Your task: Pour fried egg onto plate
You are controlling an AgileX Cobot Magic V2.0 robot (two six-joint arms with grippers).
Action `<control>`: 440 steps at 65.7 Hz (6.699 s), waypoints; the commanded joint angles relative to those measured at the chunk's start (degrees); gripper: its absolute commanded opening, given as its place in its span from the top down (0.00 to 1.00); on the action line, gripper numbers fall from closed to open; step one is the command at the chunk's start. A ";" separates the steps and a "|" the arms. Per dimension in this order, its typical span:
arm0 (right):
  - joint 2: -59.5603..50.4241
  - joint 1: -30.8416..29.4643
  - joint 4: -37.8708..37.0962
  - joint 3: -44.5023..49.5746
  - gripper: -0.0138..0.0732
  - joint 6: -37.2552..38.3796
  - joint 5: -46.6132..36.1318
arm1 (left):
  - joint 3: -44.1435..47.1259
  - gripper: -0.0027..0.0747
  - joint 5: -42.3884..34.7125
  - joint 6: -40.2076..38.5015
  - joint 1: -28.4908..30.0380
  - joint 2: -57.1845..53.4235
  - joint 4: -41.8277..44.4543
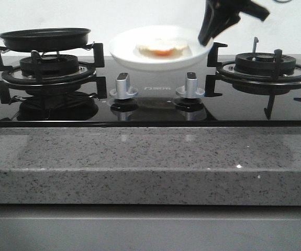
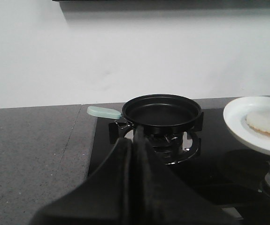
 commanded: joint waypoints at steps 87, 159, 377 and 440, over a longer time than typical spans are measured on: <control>-12.43 -0.24 -13.58 -11.59 0.91 3.39 13.58 | -1.45 0.99 -5.15 -0.54 -0.47 0.53 -0.43; -83.16 -0.24 -28.23 72.51 0.91 8.70 -24.16 | -1.45 0.99 -5.15 -0.54 -0.47 0.53 -0.43; -106.83 -0.24 -28.23 91.67 0.91 8.70 -35.23 | 27.58 0.99 -16.33 -0.54 3.83 -12.98 -1.80; -123.22 -10.70 -25.24 121.66 0.91 8.70 -58.22 | 27.58 0.99 -16.33 -0.54 3.83 -12.80 -1.80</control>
